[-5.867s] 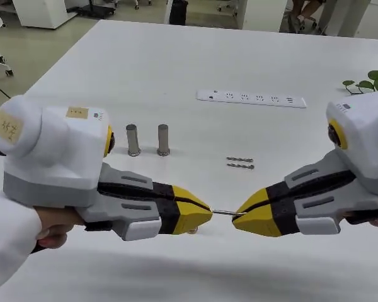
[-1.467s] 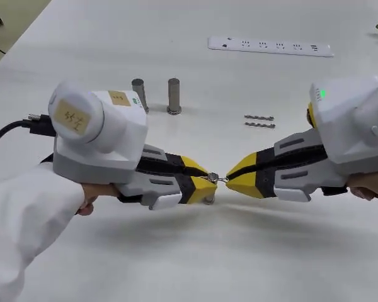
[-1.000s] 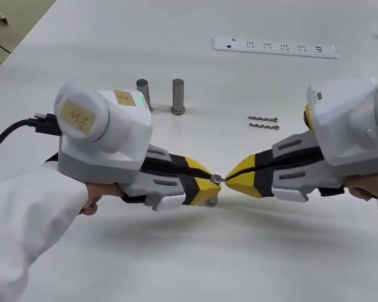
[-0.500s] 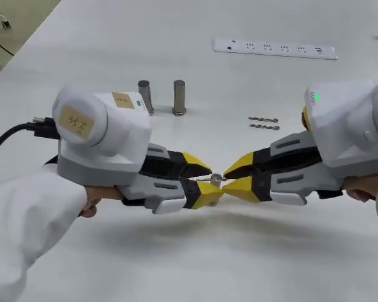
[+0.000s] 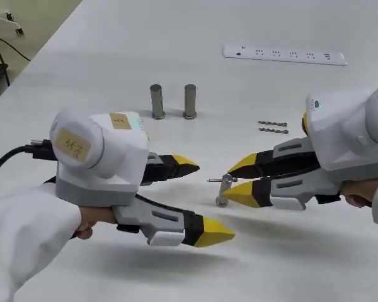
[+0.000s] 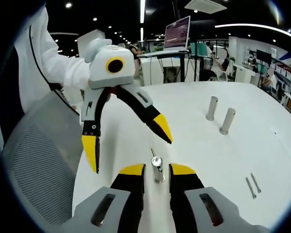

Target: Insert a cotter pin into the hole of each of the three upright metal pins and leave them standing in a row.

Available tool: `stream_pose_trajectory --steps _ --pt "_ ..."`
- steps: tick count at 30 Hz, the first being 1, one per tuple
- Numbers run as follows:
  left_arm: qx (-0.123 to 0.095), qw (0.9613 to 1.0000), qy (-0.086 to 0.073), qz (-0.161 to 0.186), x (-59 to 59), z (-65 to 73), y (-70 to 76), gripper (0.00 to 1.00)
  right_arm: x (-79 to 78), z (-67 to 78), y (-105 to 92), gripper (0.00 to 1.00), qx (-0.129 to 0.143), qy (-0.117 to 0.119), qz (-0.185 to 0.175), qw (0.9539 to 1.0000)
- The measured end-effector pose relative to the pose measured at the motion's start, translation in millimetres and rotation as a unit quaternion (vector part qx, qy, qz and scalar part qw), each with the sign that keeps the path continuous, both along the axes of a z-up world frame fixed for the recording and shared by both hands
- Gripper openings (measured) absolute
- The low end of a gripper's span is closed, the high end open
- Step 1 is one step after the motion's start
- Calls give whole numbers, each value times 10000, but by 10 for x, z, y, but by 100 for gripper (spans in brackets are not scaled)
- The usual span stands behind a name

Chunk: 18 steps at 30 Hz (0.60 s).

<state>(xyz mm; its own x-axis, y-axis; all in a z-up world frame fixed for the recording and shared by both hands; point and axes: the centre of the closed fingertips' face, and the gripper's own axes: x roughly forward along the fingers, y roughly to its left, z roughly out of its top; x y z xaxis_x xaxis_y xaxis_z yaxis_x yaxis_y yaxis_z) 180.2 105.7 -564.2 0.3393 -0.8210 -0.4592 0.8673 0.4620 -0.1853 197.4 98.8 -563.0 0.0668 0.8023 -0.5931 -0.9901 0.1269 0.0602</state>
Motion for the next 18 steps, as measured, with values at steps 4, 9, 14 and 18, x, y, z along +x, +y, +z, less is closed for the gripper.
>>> stream_pose_trajectory --steps 4,9,14,18 --pt "194 9993 -219 226 46 -55 72 85 2 -25 29 16 -1 24 -9 10000" --pt "144 9990 -133 390 37 -99 132 96 1 -62 59 17 -13 54 -37 10000" --pt "-68 9989 -84 460 16 -56 125 99 -4 -86 95 15 -27 68 2 10000" --pt "-123 9986 -79 504 10 -37 124 99 -3 -104 112 14 -44 77 15 10000"
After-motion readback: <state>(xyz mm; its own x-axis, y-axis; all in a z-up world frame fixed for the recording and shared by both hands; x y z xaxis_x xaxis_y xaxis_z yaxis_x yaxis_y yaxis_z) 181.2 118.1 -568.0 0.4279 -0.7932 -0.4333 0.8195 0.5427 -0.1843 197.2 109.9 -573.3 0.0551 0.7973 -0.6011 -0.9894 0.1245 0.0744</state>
